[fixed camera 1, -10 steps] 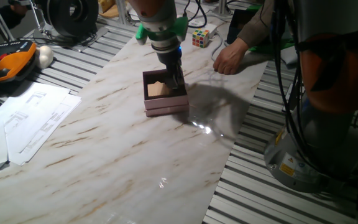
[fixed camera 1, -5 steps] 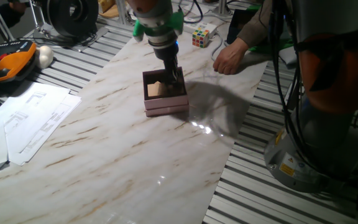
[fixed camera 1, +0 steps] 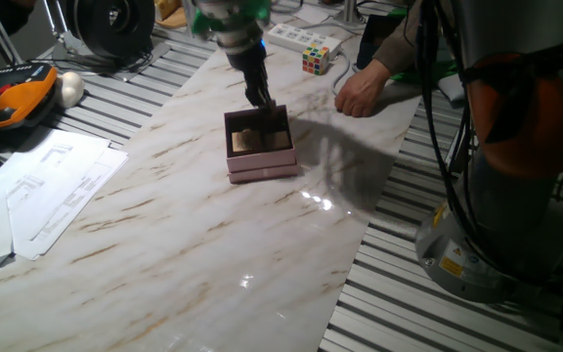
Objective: Take everything out of the gift box
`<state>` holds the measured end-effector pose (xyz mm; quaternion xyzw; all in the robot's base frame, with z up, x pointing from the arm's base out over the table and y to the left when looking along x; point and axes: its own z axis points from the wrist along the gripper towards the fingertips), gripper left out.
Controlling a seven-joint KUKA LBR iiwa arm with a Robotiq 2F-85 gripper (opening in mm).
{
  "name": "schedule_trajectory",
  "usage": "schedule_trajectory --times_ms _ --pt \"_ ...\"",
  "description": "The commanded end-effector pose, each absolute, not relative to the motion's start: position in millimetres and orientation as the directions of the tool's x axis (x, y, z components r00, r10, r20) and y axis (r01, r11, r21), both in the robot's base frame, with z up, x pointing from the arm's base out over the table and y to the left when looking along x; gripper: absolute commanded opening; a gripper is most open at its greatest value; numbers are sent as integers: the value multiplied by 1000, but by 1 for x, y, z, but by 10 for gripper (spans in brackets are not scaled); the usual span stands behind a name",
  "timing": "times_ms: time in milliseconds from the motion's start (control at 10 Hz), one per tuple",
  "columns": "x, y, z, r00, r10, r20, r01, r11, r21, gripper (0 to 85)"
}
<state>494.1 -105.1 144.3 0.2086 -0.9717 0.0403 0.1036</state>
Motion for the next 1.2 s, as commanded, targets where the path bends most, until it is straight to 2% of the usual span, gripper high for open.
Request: schedule_trajectory --times_ms 0,100,500,600,700,800,900,1000,1100 --pt "509 -114 144 -914 -369 166 -381 924 -45 0" --pt "515 -120 142 -921 -368 127 -380 921 -83 0" --pt "536 -129 136 -942 -331 53 -336 931 -142 0" --pt "539 -129 135 -946 -321 42 -324 933 -158 170" --pt "541 -130 135 -952 -306 30 -307 938 -160 510" --pt "542 -130 136 -954 -299 25 -299 942 -154 510" --pt "542 -129 137 -956 -294 20 -293 944 -150 680" --pt "542 -130 137 -957 -288 16 -287 946 -147 680" --pt "541 -126 139 -965 -262 33 -264 958 -110 680"
